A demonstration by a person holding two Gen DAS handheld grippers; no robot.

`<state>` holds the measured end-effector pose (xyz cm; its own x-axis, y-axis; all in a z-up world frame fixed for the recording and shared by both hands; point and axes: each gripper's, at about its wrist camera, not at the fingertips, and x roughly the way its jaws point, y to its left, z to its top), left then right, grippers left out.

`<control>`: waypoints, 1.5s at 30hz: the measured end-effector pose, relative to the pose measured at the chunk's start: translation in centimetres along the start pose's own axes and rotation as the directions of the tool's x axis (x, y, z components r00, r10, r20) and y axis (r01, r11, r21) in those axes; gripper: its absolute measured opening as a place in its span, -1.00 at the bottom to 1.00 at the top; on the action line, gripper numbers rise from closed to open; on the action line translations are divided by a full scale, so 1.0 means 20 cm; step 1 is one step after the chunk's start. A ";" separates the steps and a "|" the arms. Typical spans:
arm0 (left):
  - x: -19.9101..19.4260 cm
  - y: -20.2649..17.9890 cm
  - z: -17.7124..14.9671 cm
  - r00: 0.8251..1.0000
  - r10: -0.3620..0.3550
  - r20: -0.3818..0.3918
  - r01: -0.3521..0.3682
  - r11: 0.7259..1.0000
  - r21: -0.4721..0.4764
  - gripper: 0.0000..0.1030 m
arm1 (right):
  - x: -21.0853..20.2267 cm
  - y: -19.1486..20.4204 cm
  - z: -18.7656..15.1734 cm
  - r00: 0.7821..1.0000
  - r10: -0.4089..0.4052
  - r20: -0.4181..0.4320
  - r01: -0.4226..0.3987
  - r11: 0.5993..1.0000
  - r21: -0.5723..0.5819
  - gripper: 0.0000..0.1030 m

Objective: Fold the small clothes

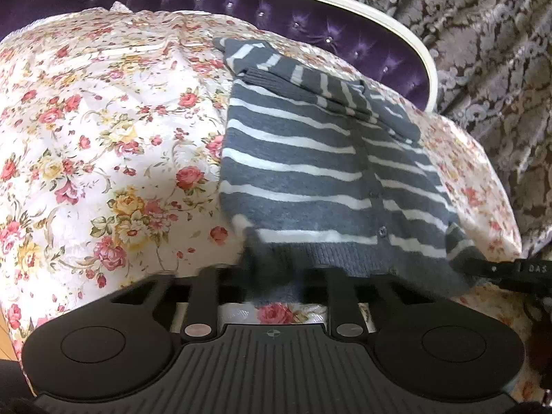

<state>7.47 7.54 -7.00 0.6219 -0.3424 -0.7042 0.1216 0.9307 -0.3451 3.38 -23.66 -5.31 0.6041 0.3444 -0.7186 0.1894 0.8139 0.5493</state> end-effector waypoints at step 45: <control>0.56 0.10 1.18 0.971 -0.032 0.237 0.057 0.993 -0.100 -0.91 | 0.54 -0.09 1.15 0.943 0.031 0.330 -0.044 0.999 0.031 -0.66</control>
<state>32.93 8.66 -0.85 0.7835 -0.3318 -0.5254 0.0792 0.8920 -0.4451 27.38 -32.10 -4.27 0.8313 0.1959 -0.5202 0.1866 0.7831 0.5932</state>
